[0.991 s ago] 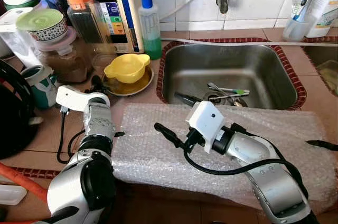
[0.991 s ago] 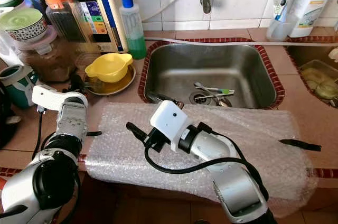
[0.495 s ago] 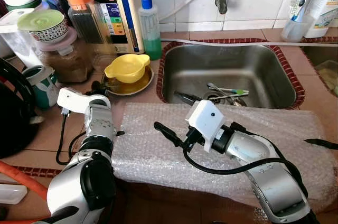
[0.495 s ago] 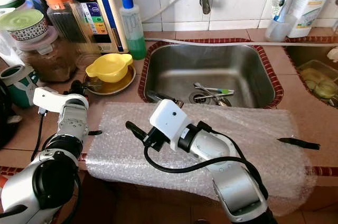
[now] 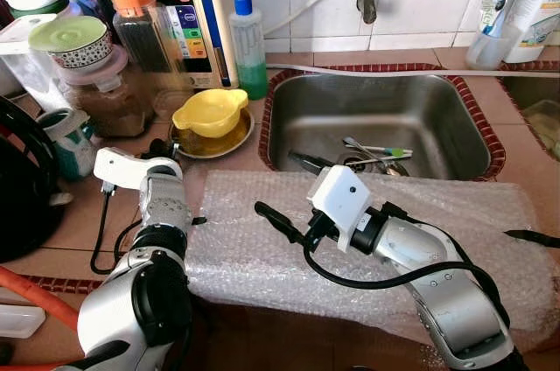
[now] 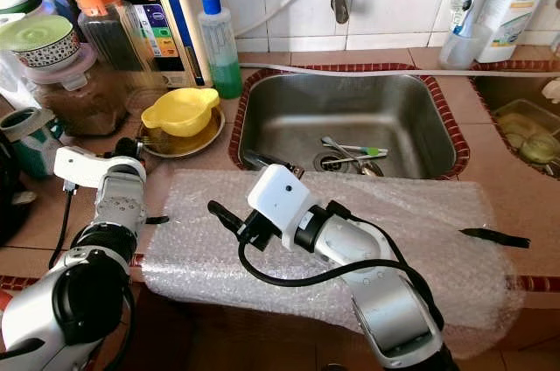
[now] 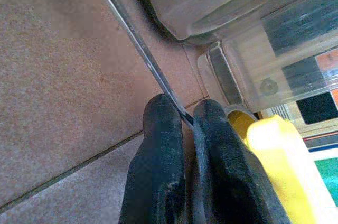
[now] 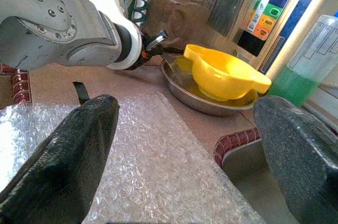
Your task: Kitchen organization
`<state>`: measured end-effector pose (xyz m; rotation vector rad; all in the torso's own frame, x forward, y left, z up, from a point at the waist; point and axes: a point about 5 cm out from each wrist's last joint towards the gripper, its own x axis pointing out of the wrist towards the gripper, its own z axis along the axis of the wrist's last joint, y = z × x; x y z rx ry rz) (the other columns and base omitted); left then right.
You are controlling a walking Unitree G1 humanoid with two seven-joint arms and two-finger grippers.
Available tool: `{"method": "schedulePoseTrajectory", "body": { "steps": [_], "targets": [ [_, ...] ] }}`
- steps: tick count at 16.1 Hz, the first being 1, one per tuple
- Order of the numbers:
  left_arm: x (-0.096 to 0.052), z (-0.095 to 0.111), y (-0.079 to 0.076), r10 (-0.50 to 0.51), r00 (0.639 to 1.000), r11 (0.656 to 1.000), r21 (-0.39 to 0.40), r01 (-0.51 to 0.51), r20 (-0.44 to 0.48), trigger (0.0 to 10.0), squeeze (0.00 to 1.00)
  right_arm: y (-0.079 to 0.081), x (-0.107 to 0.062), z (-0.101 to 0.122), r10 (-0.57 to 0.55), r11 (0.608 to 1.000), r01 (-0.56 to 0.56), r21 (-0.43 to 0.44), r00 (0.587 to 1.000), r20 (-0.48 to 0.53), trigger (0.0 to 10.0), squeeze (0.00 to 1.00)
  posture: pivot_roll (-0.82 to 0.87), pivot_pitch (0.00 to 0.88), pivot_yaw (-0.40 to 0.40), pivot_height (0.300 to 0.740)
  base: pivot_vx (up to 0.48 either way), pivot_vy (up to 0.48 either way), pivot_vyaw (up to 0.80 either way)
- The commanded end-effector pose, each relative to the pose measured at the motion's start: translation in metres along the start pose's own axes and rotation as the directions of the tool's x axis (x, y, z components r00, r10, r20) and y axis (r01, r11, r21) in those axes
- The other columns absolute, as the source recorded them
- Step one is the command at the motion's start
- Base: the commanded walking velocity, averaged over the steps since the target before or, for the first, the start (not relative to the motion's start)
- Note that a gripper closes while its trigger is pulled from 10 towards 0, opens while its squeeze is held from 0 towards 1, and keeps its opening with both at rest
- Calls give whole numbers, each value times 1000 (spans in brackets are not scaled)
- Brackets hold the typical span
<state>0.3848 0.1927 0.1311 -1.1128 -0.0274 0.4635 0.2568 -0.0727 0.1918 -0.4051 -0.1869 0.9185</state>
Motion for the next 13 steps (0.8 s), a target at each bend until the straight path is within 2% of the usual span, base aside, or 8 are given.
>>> {"method": "schedulePoseTrajectory", "body": {
  "steps": [1,4,6,10,13],
  "targets": [
    [1,2,4,34,999,999,-23,-34,-6,0,0,3,3,3,15,1000,-15,0,1000,17,10000,263,-374,106,127,740,0,0,0],
    [3,8,-2,22,1000,995,-98,-21,8,0,0,3,3,3,17,1000,-17,-2,1000,20,10000,263,-367,104,125,740,0,0,0],
    [4,11,-4,23,1000,992,-121,-21,13,0,0,3,3,3,18,1000,-18,-3,1000,20,10000,263,-362,103,123,740,0,0,0],
    [4,16,-18,-7,1000,985,-172,12,29,0,0,2,4,3,23,1000,-23,-7,1000,22,10000,263,-351,102,124,740,0,0,0],
    [-1,16,-28,-35,999,982,-184,39,27,0,0,-2,5,2,14,1000,-14,-13,1000,23,10000,255,-335,96,129,740,0,0,0]
  ]
}}
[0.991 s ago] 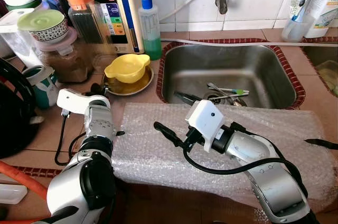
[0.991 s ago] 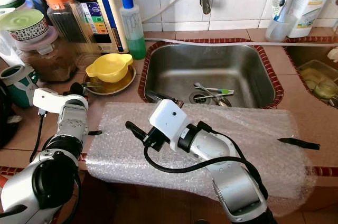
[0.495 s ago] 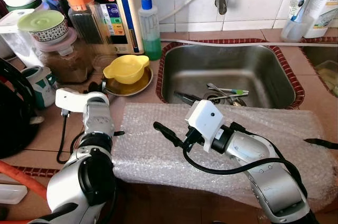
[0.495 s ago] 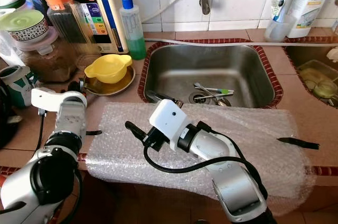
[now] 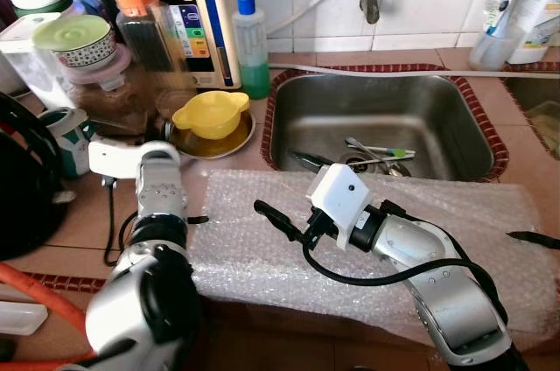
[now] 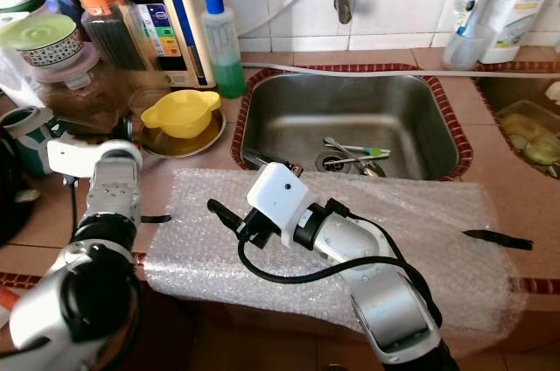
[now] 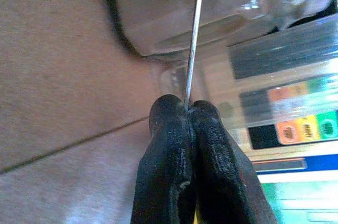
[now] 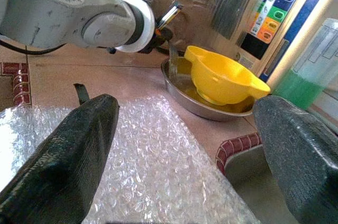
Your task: Kitchen organization
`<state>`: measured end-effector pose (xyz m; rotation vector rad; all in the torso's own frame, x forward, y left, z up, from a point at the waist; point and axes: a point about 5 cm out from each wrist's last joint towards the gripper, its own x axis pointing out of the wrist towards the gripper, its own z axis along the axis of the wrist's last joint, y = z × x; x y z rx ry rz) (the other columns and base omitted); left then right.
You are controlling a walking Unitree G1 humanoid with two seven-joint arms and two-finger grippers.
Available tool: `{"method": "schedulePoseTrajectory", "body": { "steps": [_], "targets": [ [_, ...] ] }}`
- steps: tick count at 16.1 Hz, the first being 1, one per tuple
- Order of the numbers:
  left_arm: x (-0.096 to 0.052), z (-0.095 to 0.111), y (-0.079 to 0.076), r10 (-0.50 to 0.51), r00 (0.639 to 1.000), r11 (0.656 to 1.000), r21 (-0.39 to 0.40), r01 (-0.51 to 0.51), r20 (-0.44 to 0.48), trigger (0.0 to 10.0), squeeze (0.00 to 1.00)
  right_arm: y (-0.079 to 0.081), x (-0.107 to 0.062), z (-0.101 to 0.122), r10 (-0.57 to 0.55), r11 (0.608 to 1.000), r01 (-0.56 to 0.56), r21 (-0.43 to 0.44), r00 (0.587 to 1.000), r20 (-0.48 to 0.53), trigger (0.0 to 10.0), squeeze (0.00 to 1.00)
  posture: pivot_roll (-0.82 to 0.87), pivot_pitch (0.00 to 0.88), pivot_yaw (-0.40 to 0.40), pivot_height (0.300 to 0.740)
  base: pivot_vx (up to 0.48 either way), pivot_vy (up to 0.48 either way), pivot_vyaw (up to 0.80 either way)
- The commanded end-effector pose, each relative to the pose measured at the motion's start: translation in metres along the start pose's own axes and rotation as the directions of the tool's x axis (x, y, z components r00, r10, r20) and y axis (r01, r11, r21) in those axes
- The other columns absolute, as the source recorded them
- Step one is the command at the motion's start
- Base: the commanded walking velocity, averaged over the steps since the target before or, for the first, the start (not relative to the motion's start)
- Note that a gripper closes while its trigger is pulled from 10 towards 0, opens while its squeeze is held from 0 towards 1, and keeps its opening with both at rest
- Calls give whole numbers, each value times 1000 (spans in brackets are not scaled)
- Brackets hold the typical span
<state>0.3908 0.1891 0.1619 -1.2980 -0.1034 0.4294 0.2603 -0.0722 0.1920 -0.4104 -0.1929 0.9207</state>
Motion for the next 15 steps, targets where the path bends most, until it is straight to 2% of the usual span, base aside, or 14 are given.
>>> {"method": "schedulePoseTrajectory", "body": {
  "steps": [1,4,5,6,7,8,15],
  "targets": [
    [-2,6,1,-1,1000,1000,19,1,11,0,0,-1,3,3,8,1000,-8,-9,1000,20,10000,259,-329,94,131,740,0,0,0],
    [-14,4,2,-73,997,991,112,73,-9,0,0,-5,5,3,-3,1000,3,-15,1000,27,10000,259,-312,86,133,740,0,0,0],
    [-19,8,-7,-146,989,976,163,144,-1,0,0,-5,6,2,-5,1000,5,-16,999,32,10000,231,-302,79,135,740,0,0,0],
    [-22,9,-12,-179,984,969,173,178,-10,0,0,-6,7,2,-5,1000,6,-16,999,34,10000,200,-296,75,135,740,0,0,0],
    [-24,8,-13,-198,980,962,185,200,-31,0,0,-6,8,2,-5,1000,6,-17,999,37,10000,90,-293,72,135,740,0,0,0],
    [-30,5,-13,-219,973,953,196,230,-72,0,0,-7,9,2,-6,1000,7,-20,999,42,10000,55,-291,69,138,740,0,0,0],
    [-46,-10,-3,-222,952,939,218,267,-212,0,0,-12,11,-1,-19,999,20,-34,999,44,10000,24,-289,54,144,740,0,0,0]
  ]
}}
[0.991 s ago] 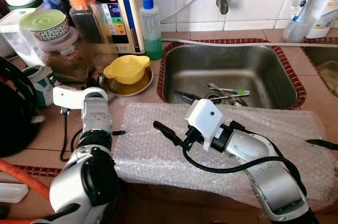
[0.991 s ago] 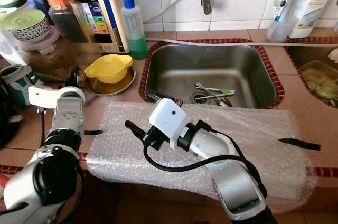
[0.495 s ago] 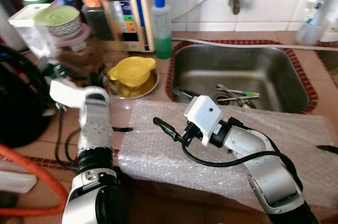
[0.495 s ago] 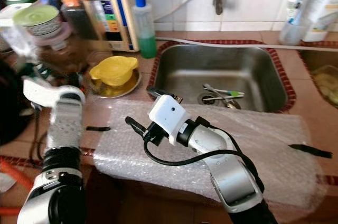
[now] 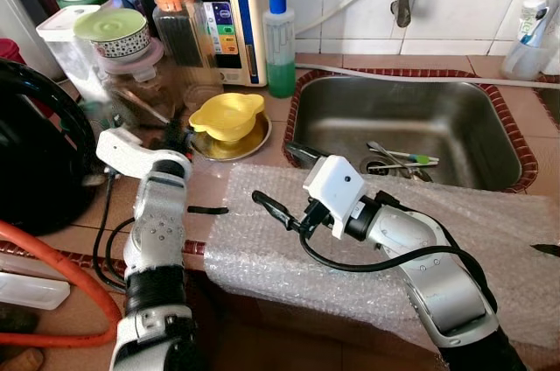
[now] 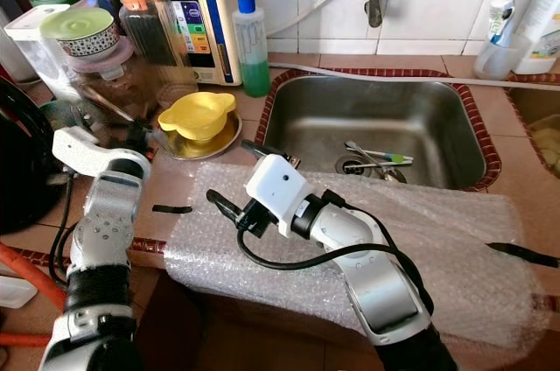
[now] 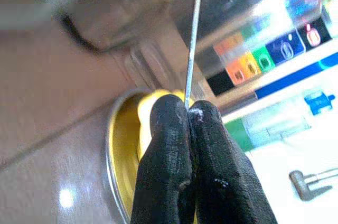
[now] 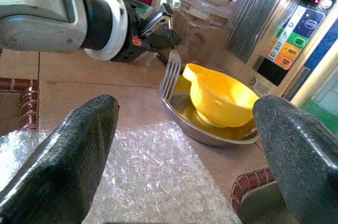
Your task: Kitchen organization
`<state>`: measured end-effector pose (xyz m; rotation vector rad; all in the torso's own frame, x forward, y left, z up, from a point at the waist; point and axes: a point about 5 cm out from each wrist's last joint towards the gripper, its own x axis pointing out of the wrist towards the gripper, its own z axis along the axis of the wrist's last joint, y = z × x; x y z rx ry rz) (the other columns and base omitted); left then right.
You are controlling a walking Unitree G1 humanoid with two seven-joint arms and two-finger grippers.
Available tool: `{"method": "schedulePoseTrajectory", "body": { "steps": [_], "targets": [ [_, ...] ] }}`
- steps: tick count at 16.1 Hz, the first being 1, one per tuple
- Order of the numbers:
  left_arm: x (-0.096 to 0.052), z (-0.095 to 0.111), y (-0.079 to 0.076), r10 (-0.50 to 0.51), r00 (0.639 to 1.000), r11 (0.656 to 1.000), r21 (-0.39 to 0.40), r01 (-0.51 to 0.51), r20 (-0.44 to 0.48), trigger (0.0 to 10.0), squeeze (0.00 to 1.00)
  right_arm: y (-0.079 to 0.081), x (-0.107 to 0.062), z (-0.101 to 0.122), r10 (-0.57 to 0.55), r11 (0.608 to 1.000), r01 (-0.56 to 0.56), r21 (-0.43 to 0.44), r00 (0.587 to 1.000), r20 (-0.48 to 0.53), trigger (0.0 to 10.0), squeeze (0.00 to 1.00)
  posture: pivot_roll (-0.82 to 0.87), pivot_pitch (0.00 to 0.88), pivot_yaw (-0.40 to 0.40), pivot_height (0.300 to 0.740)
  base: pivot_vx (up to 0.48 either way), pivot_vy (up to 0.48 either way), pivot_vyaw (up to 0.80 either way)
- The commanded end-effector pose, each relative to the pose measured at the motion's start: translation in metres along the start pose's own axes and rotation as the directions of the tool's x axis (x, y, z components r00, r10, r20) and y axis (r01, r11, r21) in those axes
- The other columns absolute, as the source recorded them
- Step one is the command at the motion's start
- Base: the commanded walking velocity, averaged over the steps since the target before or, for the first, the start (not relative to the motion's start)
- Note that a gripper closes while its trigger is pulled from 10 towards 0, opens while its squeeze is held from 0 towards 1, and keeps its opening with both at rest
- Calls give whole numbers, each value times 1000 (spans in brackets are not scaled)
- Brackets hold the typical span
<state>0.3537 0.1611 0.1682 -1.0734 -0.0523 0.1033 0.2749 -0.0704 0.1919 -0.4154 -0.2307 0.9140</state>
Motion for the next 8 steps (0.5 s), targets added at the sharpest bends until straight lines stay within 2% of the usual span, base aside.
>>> {"method": "schedulePoseTrajectory", "body": {
  "steps": [1,3,5,7,8],
  "targets": [
    [-2,2,1,4,1000,1000,17,-4,-5,0,0,-4,1,3,-11,1000,11,-17,1000,14,10000,24,-289,52,145,740,0,0,0],
    [-3,5,3,12,1000,1000,23,-12,-9,0,0,-8,0,3,-19,1000,20,-24,1000,13,10000,24,-292,48,145,740,0,0,0],
    [-5,9,-3,-46,999,995,85,47,-3,0,0,-10,-1,3,-27,999,27,-29,1000,12,10000,24,-292,46,145,740,0,0,0],
    [-6,9,-7,-75,997,991,112,74,-2,0,0,-11,-1,3,-32,999,32,-31,999,14,10000,20,-293,46,147,740,0,0,0],
    [-8,11,-12,-125,992,977,174,122,6,0,0,-14,0,4,-55,998,56,-39,998,21,10000,20,-292,46,148,740,0,0,0]
  ]
}}
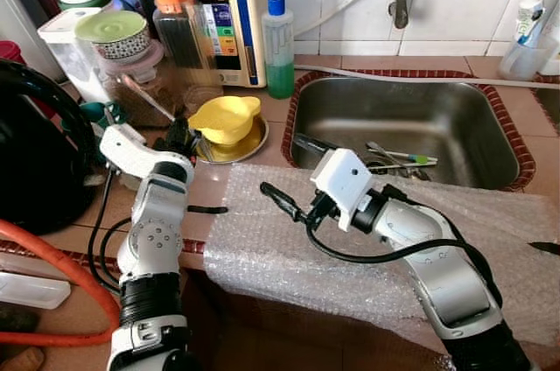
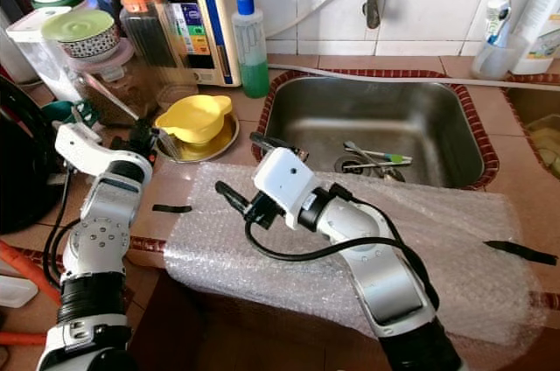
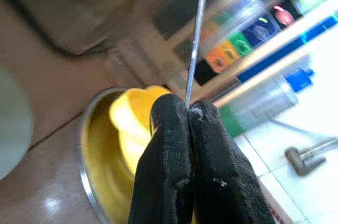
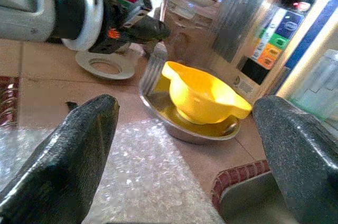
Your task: Kitchen organization
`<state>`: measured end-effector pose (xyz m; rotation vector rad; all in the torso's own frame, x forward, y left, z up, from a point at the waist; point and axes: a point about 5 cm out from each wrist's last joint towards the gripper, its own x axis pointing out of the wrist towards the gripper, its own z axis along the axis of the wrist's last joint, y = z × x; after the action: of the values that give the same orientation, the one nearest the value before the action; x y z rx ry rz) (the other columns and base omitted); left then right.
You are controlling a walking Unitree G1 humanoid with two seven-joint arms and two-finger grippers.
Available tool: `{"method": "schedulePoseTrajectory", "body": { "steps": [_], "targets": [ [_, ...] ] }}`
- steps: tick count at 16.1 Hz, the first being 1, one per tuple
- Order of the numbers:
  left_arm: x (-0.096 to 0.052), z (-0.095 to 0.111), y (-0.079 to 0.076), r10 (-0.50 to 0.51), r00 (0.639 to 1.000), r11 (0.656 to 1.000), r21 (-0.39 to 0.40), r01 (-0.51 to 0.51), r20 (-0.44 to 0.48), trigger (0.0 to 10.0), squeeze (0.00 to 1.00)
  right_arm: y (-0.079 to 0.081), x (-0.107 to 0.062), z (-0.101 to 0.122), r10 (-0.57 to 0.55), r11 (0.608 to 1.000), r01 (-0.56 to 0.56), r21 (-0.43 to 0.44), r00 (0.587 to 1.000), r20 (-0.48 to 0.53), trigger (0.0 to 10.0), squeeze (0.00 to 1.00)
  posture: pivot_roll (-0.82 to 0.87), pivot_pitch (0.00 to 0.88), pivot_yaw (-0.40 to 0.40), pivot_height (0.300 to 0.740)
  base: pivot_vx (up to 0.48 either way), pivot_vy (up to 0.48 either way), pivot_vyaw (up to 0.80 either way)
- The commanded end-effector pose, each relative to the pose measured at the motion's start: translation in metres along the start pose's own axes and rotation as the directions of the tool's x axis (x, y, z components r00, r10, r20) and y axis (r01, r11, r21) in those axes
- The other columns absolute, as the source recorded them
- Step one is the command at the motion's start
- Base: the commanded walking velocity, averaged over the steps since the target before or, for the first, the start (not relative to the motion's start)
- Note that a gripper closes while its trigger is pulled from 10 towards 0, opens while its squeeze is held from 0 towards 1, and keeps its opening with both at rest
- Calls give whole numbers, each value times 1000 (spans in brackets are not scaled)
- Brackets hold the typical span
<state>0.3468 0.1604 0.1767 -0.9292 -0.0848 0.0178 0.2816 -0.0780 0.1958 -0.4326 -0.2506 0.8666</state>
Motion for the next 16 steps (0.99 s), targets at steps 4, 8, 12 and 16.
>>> {"method": "schedulePoseTrajectory", "body": {
  "steps": [4,8,12,16],
  "targets": [
    [-5,17,-24,-167,984,971,184,153,62,0,0,-18,2,8,-109,994,110,-22,993,45,10000,24,-290,47,151,740,0,0,0],
    [-11,18,-50,-329,942,898,329,292,63,0,0,-42,-1,14,-267,963,269,-19,961,78,10000,16,-290,45,150,740,0,0,0],
    [-27,-9,-65,-493,866,709,538,455,-83,0,0,-59,0,27,-349,937,342,71,928,129,10000,0,-295,42,149,740,0,0,0],
    [-38,-26,-58,-526,829,610,596,523,-190,0,0,-57,3,35,-340,940,327,100,928,156,10000,0,-296,43,149,740,0,0,0]
  ]
}}
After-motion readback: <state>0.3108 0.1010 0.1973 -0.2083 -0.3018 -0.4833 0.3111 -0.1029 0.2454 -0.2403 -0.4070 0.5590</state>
